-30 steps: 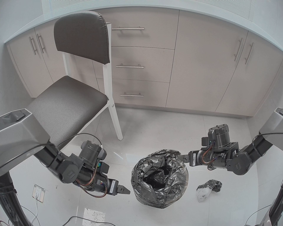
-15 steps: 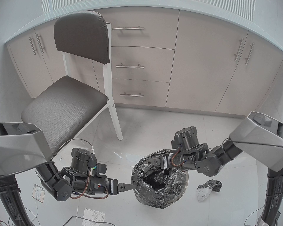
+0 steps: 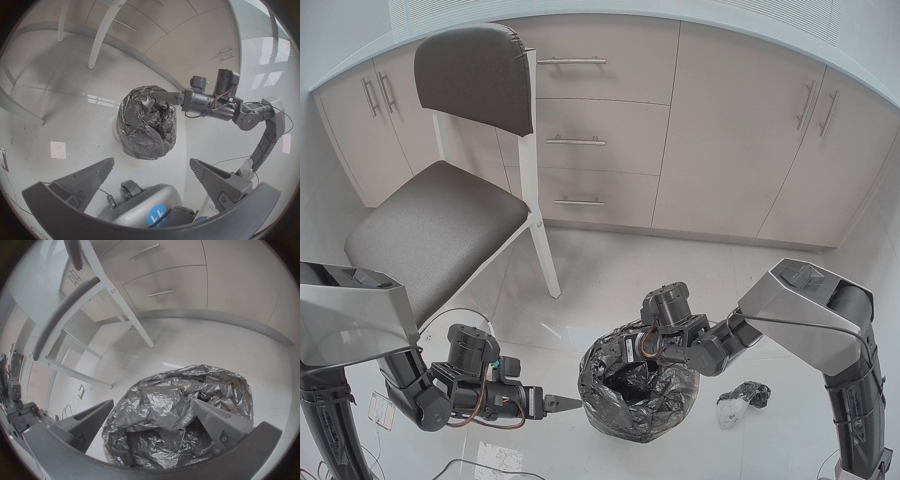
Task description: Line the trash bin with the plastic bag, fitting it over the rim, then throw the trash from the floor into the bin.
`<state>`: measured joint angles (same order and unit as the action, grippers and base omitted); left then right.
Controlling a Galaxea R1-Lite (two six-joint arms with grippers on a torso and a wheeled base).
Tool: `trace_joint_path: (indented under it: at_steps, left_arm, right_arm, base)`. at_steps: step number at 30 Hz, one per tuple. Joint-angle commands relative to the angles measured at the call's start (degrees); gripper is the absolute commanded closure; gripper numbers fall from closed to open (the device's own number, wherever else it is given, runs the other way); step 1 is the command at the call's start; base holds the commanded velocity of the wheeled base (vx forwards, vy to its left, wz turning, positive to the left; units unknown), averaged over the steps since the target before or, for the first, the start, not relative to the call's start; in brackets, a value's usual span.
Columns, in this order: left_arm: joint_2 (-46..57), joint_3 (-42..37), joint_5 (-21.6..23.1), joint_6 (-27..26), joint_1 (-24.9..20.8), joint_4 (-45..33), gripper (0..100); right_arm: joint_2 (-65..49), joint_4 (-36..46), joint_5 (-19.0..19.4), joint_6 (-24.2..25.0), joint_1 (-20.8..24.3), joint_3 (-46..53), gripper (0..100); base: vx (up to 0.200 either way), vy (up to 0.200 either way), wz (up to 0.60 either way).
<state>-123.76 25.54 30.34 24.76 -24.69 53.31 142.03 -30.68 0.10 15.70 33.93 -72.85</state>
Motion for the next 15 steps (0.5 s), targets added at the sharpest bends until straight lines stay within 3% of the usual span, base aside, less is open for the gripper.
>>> trace_joint_path:
  at_steps: [1,15]
  left_arm:
    - [-0.43,0.21,-0.02,0.11,-0.01,-0.05,0]
    - [-0.52,0.04,-0.02,-0.15,-0.19,-0.05,0]
  right_arm:
    - [4.22,-0.08,0.52,-0.06,-0.97,-1.86,0]
    - [6.41,1.5,2.28,0.12,-2.02,-4.4,0]
  base:
    - [0.0,0.0,0.0]
    - [0.0,0.0,0.0]
